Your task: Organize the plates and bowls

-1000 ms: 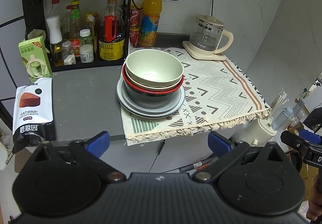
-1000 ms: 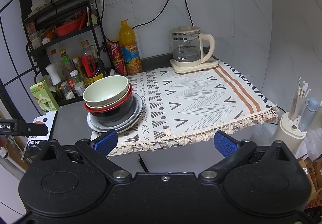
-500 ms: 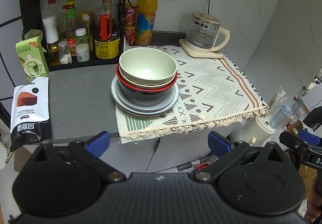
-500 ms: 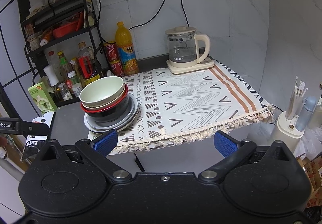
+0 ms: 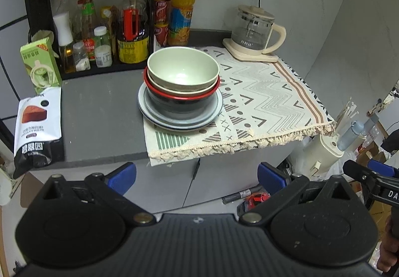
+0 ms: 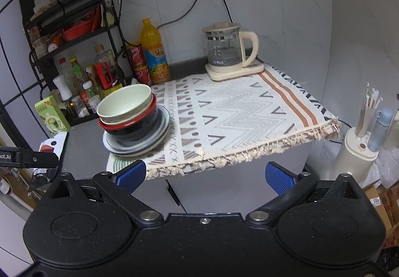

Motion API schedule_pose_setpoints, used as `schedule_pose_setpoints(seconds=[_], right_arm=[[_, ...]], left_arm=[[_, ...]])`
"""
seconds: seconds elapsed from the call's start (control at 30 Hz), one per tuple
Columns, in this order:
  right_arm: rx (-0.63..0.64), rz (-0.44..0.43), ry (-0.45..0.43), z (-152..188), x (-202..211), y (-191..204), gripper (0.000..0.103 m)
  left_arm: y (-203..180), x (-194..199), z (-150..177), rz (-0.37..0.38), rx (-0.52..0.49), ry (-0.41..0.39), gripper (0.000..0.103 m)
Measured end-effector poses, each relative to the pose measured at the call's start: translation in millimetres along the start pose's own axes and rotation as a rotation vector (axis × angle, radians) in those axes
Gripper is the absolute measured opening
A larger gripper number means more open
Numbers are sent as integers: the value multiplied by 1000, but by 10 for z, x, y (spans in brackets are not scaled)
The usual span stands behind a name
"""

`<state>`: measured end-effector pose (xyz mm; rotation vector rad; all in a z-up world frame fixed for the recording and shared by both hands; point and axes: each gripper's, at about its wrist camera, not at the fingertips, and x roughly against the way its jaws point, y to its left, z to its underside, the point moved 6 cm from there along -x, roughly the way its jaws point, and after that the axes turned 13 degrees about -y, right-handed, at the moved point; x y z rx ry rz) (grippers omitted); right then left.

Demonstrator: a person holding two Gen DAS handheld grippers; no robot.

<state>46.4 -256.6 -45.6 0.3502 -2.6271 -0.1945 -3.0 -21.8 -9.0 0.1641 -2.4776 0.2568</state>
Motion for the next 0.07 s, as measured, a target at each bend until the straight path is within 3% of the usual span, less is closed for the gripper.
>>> schedule_pose_setpoints(seconds=[0.07], right_arm=[[-8,4,12,17,-26,-6,103]], left_arm=[[4,-11,8,3,-1,6,102]])
